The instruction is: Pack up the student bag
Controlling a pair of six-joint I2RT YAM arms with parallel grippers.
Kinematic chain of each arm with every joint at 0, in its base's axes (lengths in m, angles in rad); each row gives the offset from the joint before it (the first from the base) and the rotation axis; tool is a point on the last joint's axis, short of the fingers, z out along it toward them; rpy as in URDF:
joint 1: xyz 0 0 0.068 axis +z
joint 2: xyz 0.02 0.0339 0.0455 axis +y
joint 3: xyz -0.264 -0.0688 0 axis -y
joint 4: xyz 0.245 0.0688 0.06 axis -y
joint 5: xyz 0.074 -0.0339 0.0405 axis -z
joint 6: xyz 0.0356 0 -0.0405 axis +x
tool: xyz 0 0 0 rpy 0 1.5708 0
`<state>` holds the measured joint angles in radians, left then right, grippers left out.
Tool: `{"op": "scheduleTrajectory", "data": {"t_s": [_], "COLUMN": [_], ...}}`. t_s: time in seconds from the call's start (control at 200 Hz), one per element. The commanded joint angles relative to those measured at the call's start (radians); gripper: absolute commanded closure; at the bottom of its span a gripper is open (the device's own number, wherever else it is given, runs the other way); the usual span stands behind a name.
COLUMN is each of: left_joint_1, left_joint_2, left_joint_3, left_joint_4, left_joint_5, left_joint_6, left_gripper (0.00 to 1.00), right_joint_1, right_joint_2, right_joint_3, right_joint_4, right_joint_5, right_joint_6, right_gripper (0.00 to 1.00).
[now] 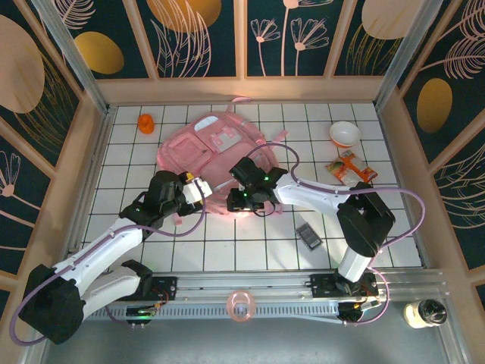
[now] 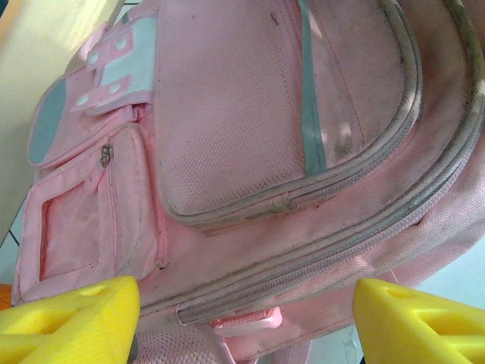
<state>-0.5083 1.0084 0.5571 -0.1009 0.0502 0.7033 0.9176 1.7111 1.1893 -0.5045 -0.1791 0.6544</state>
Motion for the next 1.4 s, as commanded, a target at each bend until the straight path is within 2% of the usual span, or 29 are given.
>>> {"op": "scheduleTrajectory", "data": {"t_s": [0.0,0.165,0.445,0.666,0.801,1.036,1.136,1.301,1.351,1.391], "left_joint_1": [0.01,0.014,0.016,0.016,0.015,0.006,-0.008,-0.038,-0.046,-0.048], "left_joint_2": [-0.02,-0.03,-0.028,0.014,0.08,0.144,0.169,0.238,0.257,0.267], "left_joint_3": [-0.012,-0.02,-0.014,0.025,0.075,0.119,0.106,0.092,0.097,0.101], "left_joint_4": [0.02,0.038,0.036,0.022,0.044,0.157,0.225,0.32,0.33,0.339], "left_joint_5": [0.004,0.015,0.045,0.238,0.289,0.391,0.407,0.367,0.356,0.35], "left_joint_6": [-0.016,-0.028,-0.035,-0.016,-0.034,-0.101,-0.121,-0.155,-0.157,-0.16], "left_gripper": [0.26,0.27,0.27,0.27,0.27,0.29,0.33,0.42,0.49,0.59], "right_joint_1": [0.024,0.041,0.041,0.035,0.031,-0.011,-0.013,-0.014,-0.015,-0.017], "right_joint_2": [0.024,0.034,0.012,-0.141,-0.233,-0.27,-0.27,-0.273,-0.277,-0.28], "right_joint_3": [0.041,0.039,0.041,0.003,-0.008,-0.007,0.002,0.003,0.001,-0.001], "right_joint_4": [-0.099,-0.105,-0.086,0.004,0.072,0.115,0.118,0.129,0.128,0.127], "right_joint_5": [0.059,0.09,0.165,0.191,0.19,0.074,0.035,-0.017,-0.028,-0.031], "right_joint_6": [0.047,0.067,0.048,-0.074,-0.179,-0.288,-0.317,-0.344,-0.349,-0.351], "right_gripper": [0.67,0.68,1.0,1.0,1.0,1.0,1.0,1.0,1.0,1.0]}}
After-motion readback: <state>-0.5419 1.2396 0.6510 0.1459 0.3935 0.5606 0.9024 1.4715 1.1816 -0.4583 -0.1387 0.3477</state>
